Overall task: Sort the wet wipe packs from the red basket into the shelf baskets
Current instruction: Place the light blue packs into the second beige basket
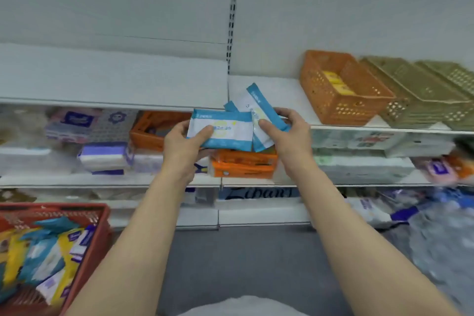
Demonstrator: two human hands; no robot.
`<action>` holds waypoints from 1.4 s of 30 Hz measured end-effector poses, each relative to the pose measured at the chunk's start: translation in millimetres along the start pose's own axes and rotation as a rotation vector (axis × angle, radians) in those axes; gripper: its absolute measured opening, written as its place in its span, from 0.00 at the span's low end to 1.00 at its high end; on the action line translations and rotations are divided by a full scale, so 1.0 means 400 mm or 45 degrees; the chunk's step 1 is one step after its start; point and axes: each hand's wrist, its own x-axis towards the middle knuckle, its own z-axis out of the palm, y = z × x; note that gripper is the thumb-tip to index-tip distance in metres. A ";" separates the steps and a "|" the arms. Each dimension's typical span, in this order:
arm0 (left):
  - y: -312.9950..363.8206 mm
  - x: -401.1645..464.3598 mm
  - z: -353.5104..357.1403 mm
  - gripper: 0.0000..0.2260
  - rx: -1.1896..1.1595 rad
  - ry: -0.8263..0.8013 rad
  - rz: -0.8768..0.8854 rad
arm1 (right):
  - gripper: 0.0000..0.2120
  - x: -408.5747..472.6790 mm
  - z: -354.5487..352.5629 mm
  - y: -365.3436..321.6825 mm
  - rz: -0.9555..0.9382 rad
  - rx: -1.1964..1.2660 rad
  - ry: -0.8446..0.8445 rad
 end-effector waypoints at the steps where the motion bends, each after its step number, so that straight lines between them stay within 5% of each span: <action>1: -0.002 -0.016 0.067 0.13 -0.006 -0.066 0.009 | 0.15 0.016 -0.064 -0.007 -0.032 -0.013 0.035; 13: -0.055 -0.124 0.643 0.09 0.137 -0.357 0.204 | 0.15 0.168 -0.627 0.027 -0.113 0.008 0.383; 26: -0.088 0.124 1.213 0.13 0.053 -0.429 0.295 | 0.17 0.545 -0.997 0.073 -0.035 -0.081 0.575; 42: -0.216 0.216 1.664 0.08 0.073 -0.366 0.184 | 0.13 0.933 -1.410 0.119 0.092 -0.110 0.387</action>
